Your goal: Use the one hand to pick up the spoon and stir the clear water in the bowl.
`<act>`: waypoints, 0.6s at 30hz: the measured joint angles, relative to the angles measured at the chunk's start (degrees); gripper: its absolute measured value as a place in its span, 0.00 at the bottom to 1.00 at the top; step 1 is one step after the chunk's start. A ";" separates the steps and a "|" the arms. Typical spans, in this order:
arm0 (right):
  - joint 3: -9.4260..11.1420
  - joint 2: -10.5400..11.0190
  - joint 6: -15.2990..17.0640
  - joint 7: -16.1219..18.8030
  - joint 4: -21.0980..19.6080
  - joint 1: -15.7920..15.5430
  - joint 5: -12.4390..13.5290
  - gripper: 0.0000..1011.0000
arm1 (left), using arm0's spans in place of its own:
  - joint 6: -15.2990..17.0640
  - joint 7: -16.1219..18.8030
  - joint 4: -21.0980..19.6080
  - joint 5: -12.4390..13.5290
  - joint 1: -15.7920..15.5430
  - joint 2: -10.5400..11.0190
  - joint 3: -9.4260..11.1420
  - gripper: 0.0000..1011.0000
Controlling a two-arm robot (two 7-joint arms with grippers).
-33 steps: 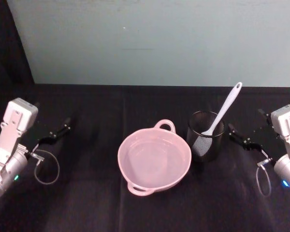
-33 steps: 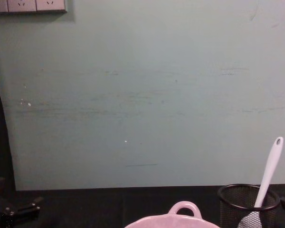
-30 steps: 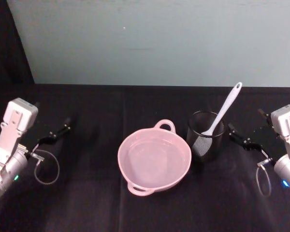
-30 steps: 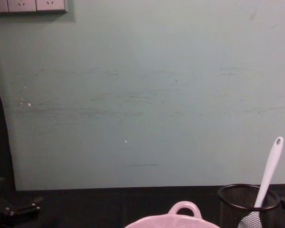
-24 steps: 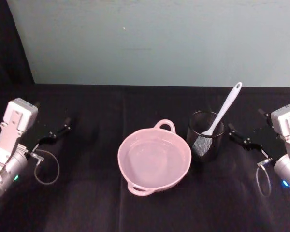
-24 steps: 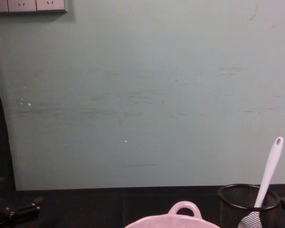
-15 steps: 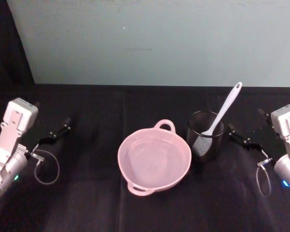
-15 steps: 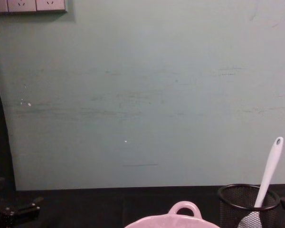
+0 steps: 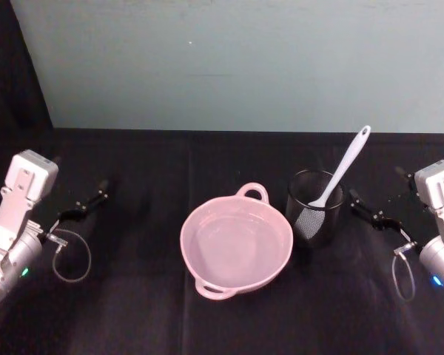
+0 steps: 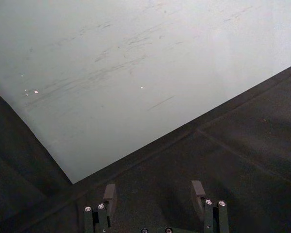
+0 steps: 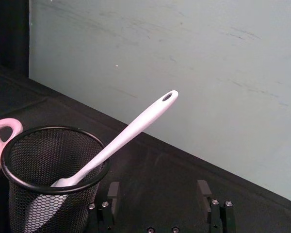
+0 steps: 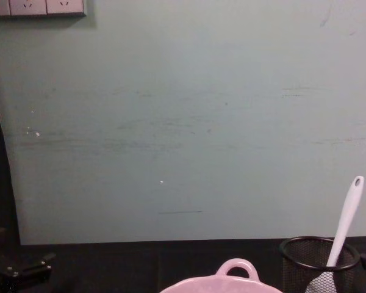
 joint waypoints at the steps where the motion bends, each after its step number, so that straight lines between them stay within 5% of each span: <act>1: 0.00 0.00 0.00 0.00 0.00 0.00 0.00 0.99 | 0.00 0.00 0.00 0.00 0.00 0.00 0.00 0.99; 8: 0.00 0.00 0.00 0.00 0.00 0.00 0.00 0.99 | 0.00 0.00 0.00 0.00 0.00 0.00 0.00 0.99; 14: 0.09 -0.31 1.12 -1.73 -0.47 -0.69 -2.76 0.99 | 0.00 0.00 0.00 0.00 0.00 0.00 0.00 0.99; 18: 1.53 0.04 1.44 -2.23 -2.05 -2.64 -2.81 0.99 | 0.00 0.00 0.00 0.00 0.00 0.00 0.00 0.99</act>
